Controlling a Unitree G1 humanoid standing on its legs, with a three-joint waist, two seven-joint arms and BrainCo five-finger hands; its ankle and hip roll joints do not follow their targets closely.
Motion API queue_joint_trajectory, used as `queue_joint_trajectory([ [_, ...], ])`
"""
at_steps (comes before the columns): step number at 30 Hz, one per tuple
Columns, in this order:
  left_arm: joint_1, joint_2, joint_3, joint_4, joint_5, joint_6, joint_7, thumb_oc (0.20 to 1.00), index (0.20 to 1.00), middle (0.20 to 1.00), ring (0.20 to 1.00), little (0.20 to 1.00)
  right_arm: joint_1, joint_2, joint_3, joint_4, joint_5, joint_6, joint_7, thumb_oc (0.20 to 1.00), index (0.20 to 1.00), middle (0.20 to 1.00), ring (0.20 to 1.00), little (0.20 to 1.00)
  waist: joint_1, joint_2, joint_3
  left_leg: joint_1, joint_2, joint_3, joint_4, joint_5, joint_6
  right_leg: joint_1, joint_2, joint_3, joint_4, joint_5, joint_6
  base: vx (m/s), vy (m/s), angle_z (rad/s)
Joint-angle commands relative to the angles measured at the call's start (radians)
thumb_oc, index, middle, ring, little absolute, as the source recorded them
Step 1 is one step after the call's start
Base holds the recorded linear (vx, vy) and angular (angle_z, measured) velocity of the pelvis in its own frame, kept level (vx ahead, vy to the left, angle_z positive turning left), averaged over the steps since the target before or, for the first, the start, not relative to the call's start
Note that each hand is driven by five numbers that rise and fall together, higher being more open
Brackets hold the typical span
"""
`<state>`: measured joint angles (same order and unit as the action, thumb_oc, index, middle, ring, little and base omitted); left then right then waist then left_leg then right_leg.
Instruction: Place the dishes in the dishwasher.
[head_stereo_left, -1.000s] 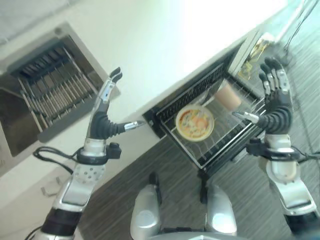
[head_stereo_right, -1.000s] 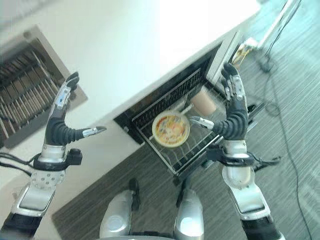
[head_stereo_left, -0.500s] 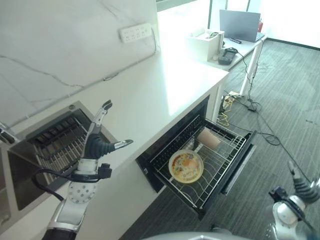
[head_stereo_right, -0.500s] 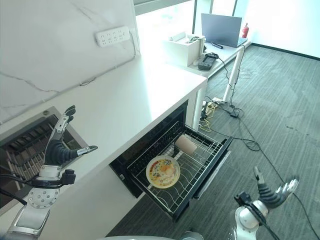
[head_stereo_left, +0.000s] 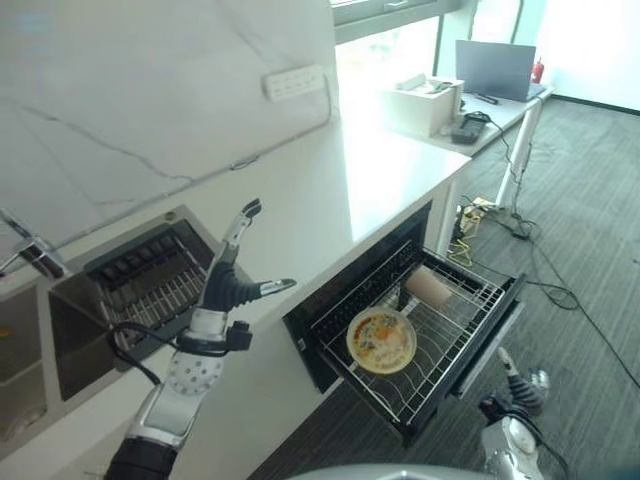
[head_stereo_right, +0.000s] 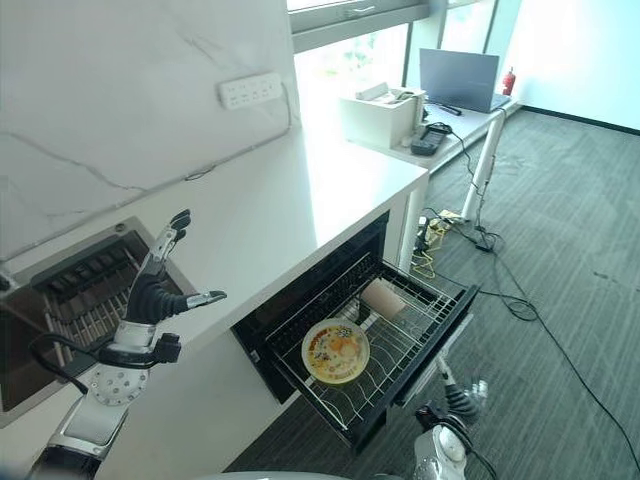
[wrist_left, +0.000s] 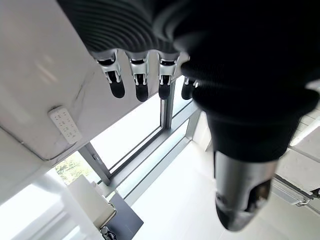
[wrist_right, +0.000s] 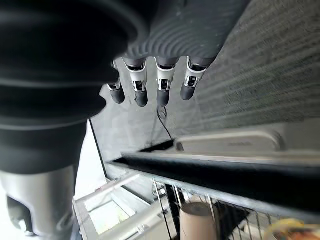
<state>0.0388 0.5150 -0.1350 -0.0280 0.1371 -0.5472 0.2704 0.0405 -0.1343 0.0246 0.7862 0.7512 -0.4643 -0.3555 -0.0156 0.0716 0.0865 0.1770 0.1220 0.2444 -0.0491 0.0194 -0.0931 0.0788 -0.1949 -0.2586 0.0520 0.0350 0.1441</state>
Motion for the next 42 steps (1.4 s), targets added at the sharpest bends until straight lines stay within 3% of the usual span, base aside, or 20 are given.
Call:
queue_joint_trajectory([
  [1,-0.092,0.021,0.018,-0.031,-0.007,-0.004,0.022,1.0,1.0,1.0,1.0,1.0,-0.062,-0.008,-0.04,-0.027,0.109,0.011,0.15,1.0,1.0,1.0,1.0,1.0,0.011,0.007,0.09,-0.084,-0.018,0.003,0.23,-0.161,0.072,-0.048,-0.003,-0.074,0.275,-0.194,-0.055,-0.05,0.054,0.15],
  [6,-0.118,0.015,-0.015,-0.023,0.0,0.004,0.059,1.0,1.0,1.0,1.0,1.0,-0.106,-0.034,0.003,0.056,0.216,0.068,0.353,1.0,1.0,1.0,1.0,1.0,0.025,0.03,0.149,-0.204,-0.015,-0.025,0.38,-0.194,0.063,-0.144,-0.058,-0.072,0.432,-0.255,-0.086,-0.08,0.066,0.11],
  [12,-0.135,0.004,-0.038,-0.053,0.001,0.015,0.051,1.0,1.0,1.0,1.0,1.0,-0.177,-0.047,0.014,0.162,0.41,0.174,0.543,1.0,1.0,1.0,1.0,1.0,0.051,0.065,0.195,-0.292,-0.042,-0.065,0.446,-0.189,0.073,-0.244,-0.089,-0.039,0.54,-0.271,-0.099,-0.09,0.059,-0.04],
  [18,-0.102,-0.003,-0.049,-0.103,-0.019,0.038,0.049,1.0,1.0,1.0,1.0,1.0,-0.216,-0.085,-0.002,0.177,0.417,0.259,0.642,1.0,1.0,1.0,1.0,1.0,0.059,0.107,0.219,-0.321,-0.052,-0.057,0.477,-0.175,0.066,-0.274,-0.115,-0.03,0.582,-0.275,-0.106,0.05,0.09,0.02],
  [24,-0.064,0.0,-0.049,-0.16,-0.043,0.054,0.014,1.0,1.0,1.0,1.0,1.0,-0.252,-0.116,0.019,0.127,0.338,0.261,0.678,1.0,1.0,1.0,1.0,1.0,0.072,0.118,0.233,-0.32,-0.063,-0.061,0.472,-0.16,0.063,-0.267,-0.119,-0.02,0.56,-0.256,-0.099,0.1,0.056,0.06],
  [31,-0.069,0.069,-0.043,-0.158,-0.035,0.013,-0.012,1.0,1.0,1.0,1.0,1.0,-0.363,-0.1,0.153,-0.036,0.249,0.199,0.687,1.0,1.0,1.0,1.0,1.0,0.118,0.054,0.271,-0.335,-0.045,-0.067,0.475,-0.147,0.075,-0.248,-0.108,-0.033,0.493,-0.189,-0.067,0.02,-0.129,0.02],
  [35,-0.047,0.095,-0.012,-0.147,-0.067,0.004,-0.09,1.0,1.0,1.0,1.0,1.0,-0.377,-0.101,0.208,-0.13,0.19,0.217,0.688,1.0,1.0,1.0,1.0,1.0,0.143,0.017,0.265,-0.323,-0.029,-0.075,0.494,-0.145,0.078,-0.204,-0.099,-0.043,0.469,-0.166,-0.053,0.17,-0.091,0.07],
  [42,-0.013,0.109,0.01,-0.162,-0.085,0.021,-0.176,1.0,1.0,1.0,1.0,1.0,-0.368,-0.093,0.24,-0.184,0.137,0.243,0.648,1.0,1.0,1.0,1.0,1.0,0.184,-0.014,0.251,-0.286,-0.038,-0.093,0.485,-0.137,0.081,-0.128,-0.099,-0.063,0.392,-0.119,-0.032,0.2,-0.027,0.11],
])
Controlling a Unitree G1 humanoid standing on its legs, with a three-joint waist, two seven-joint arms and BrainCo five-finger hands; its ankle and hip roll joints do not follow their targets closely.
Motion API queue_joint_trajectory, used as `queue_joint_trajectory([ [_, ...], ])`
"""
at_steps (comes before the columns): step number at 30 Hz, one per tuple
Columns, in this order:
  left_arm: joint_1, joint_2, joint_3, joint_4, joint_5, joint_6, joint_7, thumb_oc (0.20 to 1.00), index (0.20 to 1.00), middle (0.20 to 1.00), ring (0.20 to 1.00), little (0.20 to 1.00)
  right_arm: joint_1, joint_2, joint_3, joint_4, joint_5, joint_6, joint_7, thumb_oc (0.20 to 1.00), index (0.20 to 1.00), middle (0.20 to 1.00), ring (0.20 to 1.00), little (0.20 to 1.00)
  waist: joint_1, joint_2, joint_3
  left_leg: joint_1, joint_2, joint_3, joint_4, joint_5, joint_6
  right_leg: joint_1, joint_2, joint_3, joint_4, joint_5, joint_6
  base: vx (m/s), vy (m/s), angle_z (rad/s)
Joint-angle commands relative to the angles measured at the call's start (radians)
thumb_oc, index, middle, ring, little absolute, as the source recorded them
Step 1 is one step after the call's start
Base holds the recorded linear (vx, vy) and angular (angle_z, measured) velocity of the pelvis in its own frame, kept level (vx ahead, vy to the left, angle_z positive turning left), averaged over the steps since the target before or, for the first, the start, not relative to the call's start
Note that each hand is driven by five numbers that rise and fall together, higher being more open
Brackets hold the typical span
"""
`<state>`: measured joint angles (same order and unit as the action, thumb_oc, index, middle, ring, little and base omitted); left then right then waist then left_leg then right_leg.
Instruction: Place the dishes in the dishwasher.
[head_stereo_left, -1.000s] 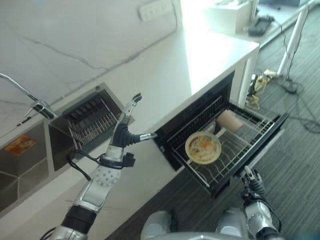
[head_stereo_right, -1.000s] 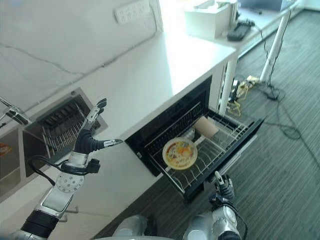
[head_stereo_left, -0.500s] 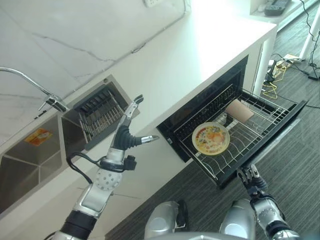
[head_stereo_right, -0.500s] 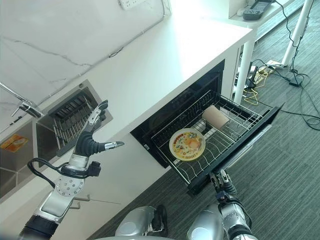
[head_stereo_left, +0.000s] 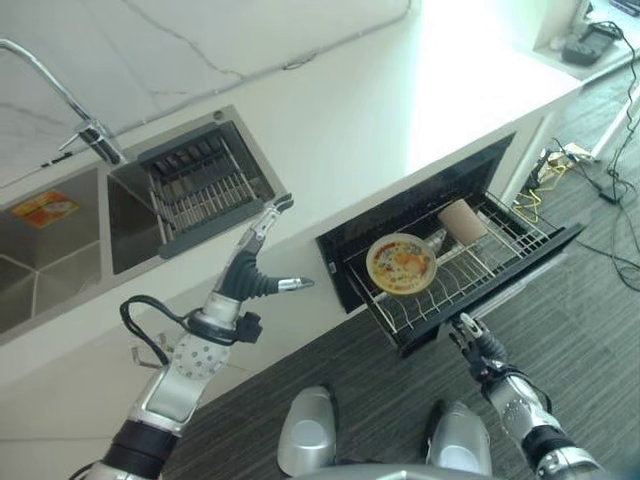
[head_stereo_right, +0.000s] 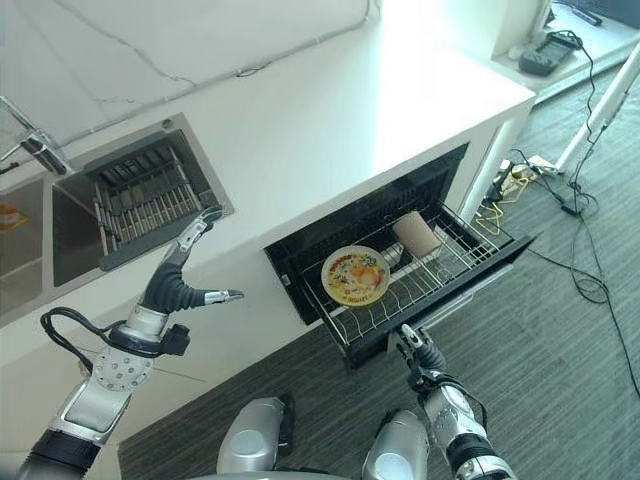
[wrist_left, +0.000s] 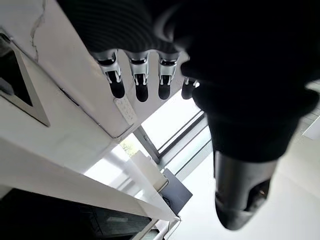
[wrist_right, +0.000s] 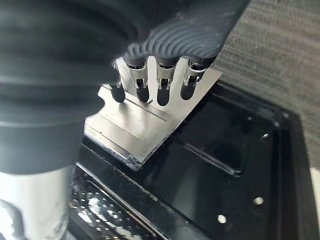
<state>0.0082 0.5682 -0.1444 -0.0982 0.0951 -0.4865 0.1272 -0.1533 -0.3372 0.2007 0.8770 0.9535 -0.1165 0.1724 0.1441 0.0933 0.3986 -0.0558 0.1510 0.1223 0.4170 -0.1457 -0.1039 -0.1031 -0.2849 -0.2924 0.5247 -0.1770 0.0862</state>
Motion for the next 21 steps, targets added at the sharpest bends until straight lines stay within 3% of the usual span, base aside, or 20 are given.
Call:
queue_joint_trajectory([
  [1,0.021,0.063,0.021,-0.098,-0.047,-0.033,-0.049,1.0,1.0,1.0,1.0,1.0,-0.185,0.112,0.067,-0.269,-0.069,-0.104,0.115,1.0,1.0,1.0,1.0,1.0,0.033,-0.041,-0.061,-0.045,-0.07,0.026,0.016,0.028,0.093,0.07,-0.009,-0.032,-0.097,0.101,0.031,0.25,-0.019,0.06],
  [7,0.017,0.117,0.029,-0.117,-0.074,-0.019,-0.111,1.0,1.0,1.0,1.0,1.0,-0.278,0.133,0.08,-0.216,-0.035,-0.095,0.091,1.0,1.0,1.0,1.0,1.0,0.086,-0.066,-0.061,-0.023,-0.09,0.002,0.016,0.02,0.098,0.142,-0.012,-0.044,-0.205,0.165,0.073,0.19,-0.044,0.12],
  [10,-0.011,0.179,0.027,-0.127,-0.109,-0.019,-0.139,1.0,1.0,1.0,1.0,1.0,-0.399,0.125,0.085,-0.145,-0.017,-0.099,0.075,1.0,1.0,1.0,1.0,1.0,0.132,-0.082,-0.053,-0.052,-0.098,-0.011,0.031,0.015,0.092,0.182,-0.018,-0.059,-0.298,0.222,0.098,0.1,-0.07,0.16],
  [17,-0.113,0.277,0.01,-0.108,-0.153,-0.063,-0.091,1.0,1.0,1.0,1.0,1.0,-0.578,0.037,0.061,-0.067,0.037,-0.122,0.108,1.0,1.0,1.0,1.0,1.0,0.177,-0.092,-0.013,-0.174,-0.099,-0.015,0.086,-0.013,0.07,0.171,-0.037,-0.105,-0.357,0.254,0.106,-0.17,-0.017,0.2],
  [21,-0.156,0.284,-0.002,-0.091,-0.136,-0.081,-0.053,1.0,1.0,1.0,1.0,1.0,-0.629,-0.001,0.064,-0.061,0.022,-0.131,0.118,1.0,1.0,1.0,1.0,1.0,0.186,-0.093,0.014,-0.226,-0.105,-0.025,0.109,-0.024,0.06,0.144,-0.051,-0.121,-0.355,0.249,0.101,-0.12,0.031,0.17],
])
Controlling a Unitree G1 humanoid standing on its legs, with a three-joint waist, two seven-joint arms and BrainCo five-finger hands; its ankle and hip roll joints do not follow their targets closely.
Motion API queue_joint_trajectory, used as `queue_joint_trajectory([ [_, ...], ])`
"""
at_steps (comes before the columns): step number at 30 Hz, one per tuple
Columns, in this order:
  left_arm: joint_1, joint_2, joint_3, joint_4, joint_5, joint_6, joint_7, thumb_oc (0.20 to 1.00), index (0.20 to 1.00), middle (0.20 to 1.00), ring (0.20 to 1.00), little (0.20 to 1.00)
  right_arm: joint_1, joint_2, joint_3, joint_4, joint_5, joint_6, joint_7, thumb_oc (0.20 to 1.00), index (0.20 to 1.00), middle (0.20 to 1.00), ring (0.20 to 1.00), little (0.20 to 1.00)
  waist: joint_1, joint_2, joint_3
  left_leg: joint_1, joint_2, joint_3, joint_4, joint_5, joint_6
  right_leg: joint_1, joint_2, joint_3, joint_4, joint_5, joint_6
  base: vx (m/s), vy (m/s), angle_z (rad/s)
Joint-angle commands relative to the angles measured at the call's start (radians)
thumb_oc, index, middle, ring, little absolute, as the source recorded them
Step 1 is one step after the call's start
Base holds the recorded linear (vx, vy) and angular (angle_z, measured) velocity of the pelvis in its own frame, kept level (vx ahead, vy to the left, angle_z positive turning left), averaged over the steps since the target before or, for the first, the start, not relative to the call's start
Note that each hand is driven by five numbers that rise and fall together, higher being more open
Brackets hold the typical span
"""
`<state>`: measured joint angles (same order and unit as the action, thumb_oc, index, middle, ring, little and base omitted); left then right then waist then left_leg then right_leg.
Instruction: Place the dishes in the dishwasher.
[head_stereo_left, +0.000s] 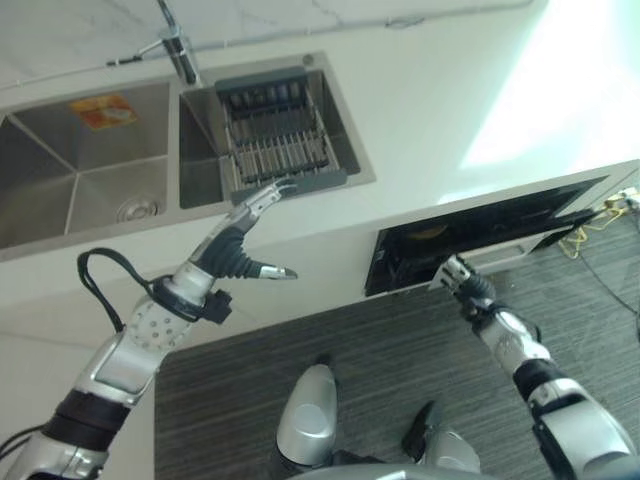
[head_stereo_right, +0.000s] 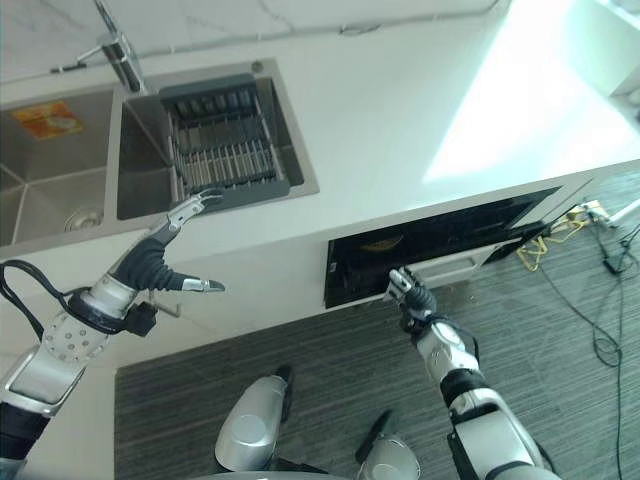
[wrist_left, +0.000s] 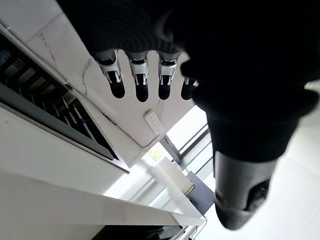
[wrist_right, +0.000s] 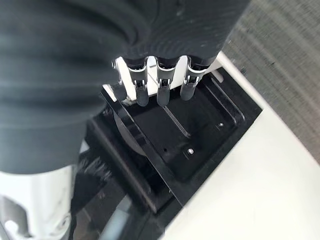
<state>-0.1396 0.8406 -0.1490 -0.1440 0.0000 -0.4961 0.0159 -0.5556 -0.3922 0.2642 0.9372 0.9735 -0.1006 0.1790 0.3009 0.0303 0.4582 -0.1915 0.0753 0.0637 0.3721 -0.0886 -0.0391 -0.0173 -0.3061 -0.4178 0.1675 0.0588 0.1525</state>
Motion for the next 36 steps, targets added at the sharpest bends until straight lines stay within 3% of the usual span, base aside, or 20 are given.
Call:
queue_joint_trajectory([
  [1,-0.011,0.011,0.001,-0.045,-0.04,-0.072,0.06,1.0,1.0,1.0,1.0,1.0,-0.229,0.054,0.0,-0.12,-0.001,-0.15,0.11,1.0,1.0,1.0,1.0,1.0,0.03,-0.029,-0.044,-0.094,-0.03,0.033,0.156,-0.082,-0.005,0.057,-0.03,0.004,0.002,0.014,0.035,-0.07,0.017,0.23],
  [17,-0.144,0.055,-0.033,-0.025,0.002,-0.078,0.173,1.0,1.0,1.0,1.0,1.0,-0.461,-0.057,0.015,-0.001,-0.028,-0.237,0.106,1.0,1.0,1.0,1.0,1.0,0.039,-0.007,0.035,-0.19,-0.042,-0.001,0.14,-0.083,-0.022,-0.041,-0.064,0.007,-0.056,0.057,0.047,-0.07,-0.01,0.02],
  [27,-0.184,0.07,-0.039,-0.006,0.002,-0.079,0.185,1.0,1.0,1.0,1.0,1.0,-0.513,-0.076,0.029,0.018,-0.032,-0.257,0.105,1.0,1.0,1.0,1.0,1.0,0.038,-0.01,0.038,-0.203,-0.034,-0.001,0.099,-0.063,-0.024,-0.077,-0.07,0.0,-0.065,0.06,0.051,-0.04,-0.017,0.03],
  [31,-0.166,0.049,-0.029,0.001,0.017,-0.087,0.194,1.0,1.0,1.0,1.0,1.0,-0.46,-0.06,0.029,0.023,0.0,-0.26,0.127,1.0,1.0,1.0,1.0,1.0,0.034,-0.017,0.03,-0.176,-0.03,0.001,0.065,-0.053,-0.022,-0.07,-0.065,0.0,-0.072,0.054,0.048,-0.01,0.001,0.01],
  [36,-0.052,-0.031,0.037,-0.013,0.123,-0.084,0.281,1.0,1.0,1.0,1.0,1.0,-0.066,0.08,0.055,-0.135,-0.072,-0.291,0.16,1.0,1.0,1.0,1.0,1.0,-0.011,-0.041,-0.005,-0.097,-0.009,0.026,-0.043,-0.02,-0.018,-0.037,-0.038,0.016,-0.096,0.034,0.043,-0.03,0.032,-0.1],
])
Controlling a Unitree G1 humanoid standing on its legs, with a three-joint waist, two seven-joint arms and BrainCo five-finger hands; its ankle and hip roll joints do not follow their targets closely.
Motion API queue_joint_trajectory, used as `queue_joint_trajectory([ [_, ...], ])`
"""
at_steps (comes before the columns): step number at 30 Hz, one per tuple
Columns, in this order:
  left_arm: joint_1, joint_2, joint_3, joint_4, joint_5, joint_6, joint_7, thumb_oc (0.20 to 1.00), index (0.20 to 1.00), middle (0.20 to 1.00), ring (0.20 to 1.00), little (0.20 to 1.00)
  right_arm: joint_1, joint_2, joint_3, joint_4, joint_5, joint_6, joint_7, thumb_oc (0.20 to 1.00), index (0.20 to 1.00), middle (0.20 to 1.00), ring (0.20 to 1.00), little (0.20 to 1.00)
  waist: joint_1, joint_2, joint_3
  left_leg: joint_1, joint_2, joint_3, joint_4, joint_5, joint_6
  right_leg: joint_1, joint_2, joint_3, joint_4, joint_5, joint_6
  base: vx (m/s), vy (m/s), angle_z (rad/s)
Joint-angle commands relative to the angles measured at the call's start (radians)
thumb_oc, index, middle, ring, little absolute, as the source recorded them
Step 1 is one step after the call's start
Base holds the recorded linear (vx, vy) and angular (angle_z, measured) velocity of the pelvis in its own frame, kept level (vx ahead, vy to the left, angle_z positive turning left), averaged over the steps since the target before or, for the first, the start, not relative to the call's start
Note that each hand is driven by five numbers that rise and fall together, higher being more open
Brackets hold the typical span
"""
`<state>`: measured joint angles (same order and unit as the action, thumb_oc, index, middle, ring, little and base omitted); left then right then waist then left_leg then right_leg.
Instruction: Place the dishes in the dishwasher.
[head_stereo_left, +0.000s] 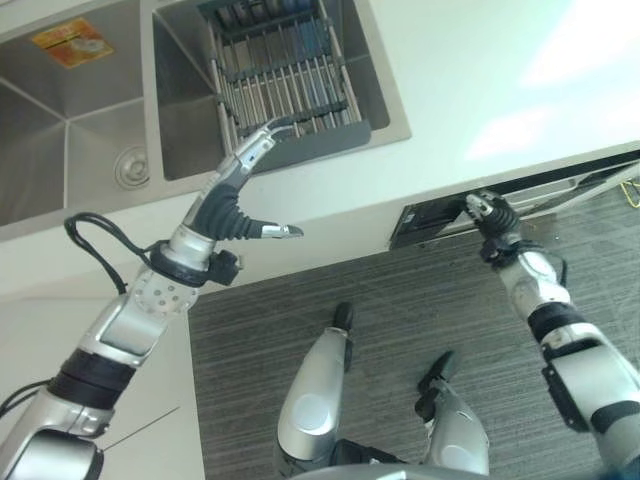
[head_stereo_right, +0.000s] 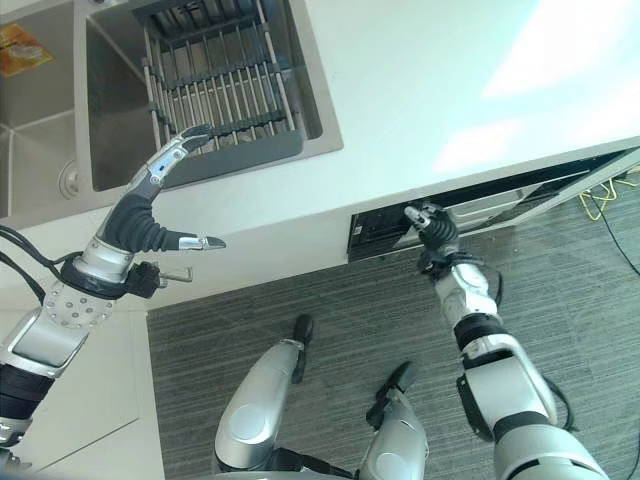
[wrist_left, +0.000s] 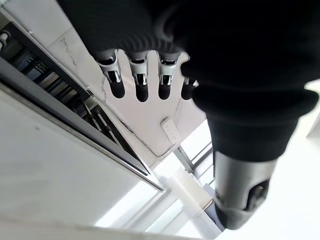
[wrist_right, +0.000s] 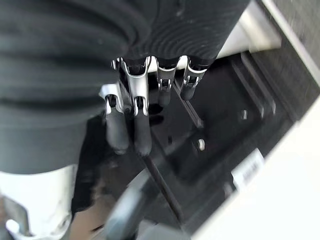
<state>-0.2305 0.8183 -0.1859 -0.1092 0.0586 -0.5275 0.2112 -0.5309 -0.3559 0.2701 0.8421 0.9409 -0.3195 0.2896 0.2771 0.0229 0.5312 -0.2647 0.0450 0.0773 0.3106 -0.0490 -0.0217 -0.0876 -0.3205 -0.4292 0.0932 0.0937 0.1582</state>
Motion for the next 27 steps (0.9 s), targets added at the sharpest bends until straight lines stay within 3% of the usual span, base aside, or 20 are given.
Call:
queue_joint_trajectory([
  [1,0.062,-0.023,0.093,-0.049,0.079,-0.056,0.101,1.0,1.0,1.0,1.0,1.0,-0.017,0.062,0.041,-0.058,-0.056,-0.07,0.064,1.0,1.0,1.0,1.0,1.0,0.001,-0.036,-0.083,-0.009,0.025,0.017,0.002,-0.056,-0.035,0.038,-0.019,0.03,-0.024,-0.004,0.036,0.0,0.121,-0.17],
  [2,0.16,-0.079,0.16,-0.056,0.116,-0.071,0.133,1.0,1.0,1.0,1.0,1.0,0.224,0.096,0.025,-0.097,-0.139,-0.095,0.093,1.0,1.0,1.0,1.0,1.0,-0.035,-0.034,-0.12,0.051,0.033,0.037,-0.063,-0.039,-0.035,0.054,-0.005,0.044,-0.033,-0.021,0.038,0.01,0.142,-0.15],
  [6,0.275,-0.152,0.261,-0.07,0.153,-0.082,0.144,1.0,1.0,1.0,1.0,1.0,0.416,0.117,-0.029,-0.094,-0.255,-0.057,0.09,1.0,1.0,1.0,1.0,1.0,-0.082,-0.032,-0.177,0.115,0.042,0.054,-0.129,-0.013,-0.044,0.076,0.014,0.056,-0.042,-0.044,0.043,0.03,0.115,-0.24],
  [12,0.368,-0.238,0.358,-0.09,0.217,-0.055,0.194,1.0,1.0,1.0,1.0,1.0,0.591,0.131,-0.157,-0.034,-0.282,0.001,0.053,1.0,1.0,1.0,1.0,1.0,-0.139,-0.025,-0.276,0.217,0.058,0.061,-0.235,0.029,-0.066,0.126,0.054,0.061,-0.062,-0.069,0.033,0.02,0.04,-0.05],
  [16,0.382,-0.254,0.373,-0.076,0.207,-0.014,0.208,1.0,1.0,1.0,1.0,1.0,0.608,0.134,-0.201,0.025,-0.274,0.009,0.024,1.0,1.0,1.0,1.0,1.0,-0.151,-0.012,-0.316,0.277,0.067,0.056,-0.283,0.04,-0.08,0.171,0.075,0.05,-0.072,-0.088,0.022,-0.01,0.006,0.12],
  [20,0.379,-0.256,0.39,-0.02,0.15,0.069,0.32,1.0,1.0,1.0,1.0,1.0,0.596,0.134,-0.244,0.119,-0.254,0.013,-0.03,1.0,1.0,1.0,1.0,1.0,-0.144,0.006,-0.359,0.336,0.073,0.04,-0.333,0.052,-0.089,0.219,0.101,0.036,-0.076,-0.115,0.003,-0.05,0.001,0.21],
  [24,0.402,-0.283,0.428,0.06,0.063,0.062,0.421,1.0,1.0,1.0,1.0,1.0,0.593,0.133,-0.274,0.163,-0.271,0.005,-0.063,1.0,1.0,1.0,1.0,1.0,-0.133,0.013,-0.378,0.359,0.072,0.019,-0.36,0.064,-0.095,0.243,0.123,0.031,-0.071,-0.135,-0.014,-0.07,-0.015,0.31],
  [27,0.431,-0.333,0.459,0.138,-0.047,0.005,0.45,1.0,1.0,1.0,1.0,1.0,0.596,0.128,-0.299,0.187,-0.289,-0.009,-0.076,1.0,1.0,1.0,1.0,1.0,-0.116,0.012,-0.385,0.361,0.076,-0.01,-0.372,0.082,-0.11,0.262,0.148,0.021,-0.065,-0.159,-0.035,-0.09,-0.043,0.41],
])
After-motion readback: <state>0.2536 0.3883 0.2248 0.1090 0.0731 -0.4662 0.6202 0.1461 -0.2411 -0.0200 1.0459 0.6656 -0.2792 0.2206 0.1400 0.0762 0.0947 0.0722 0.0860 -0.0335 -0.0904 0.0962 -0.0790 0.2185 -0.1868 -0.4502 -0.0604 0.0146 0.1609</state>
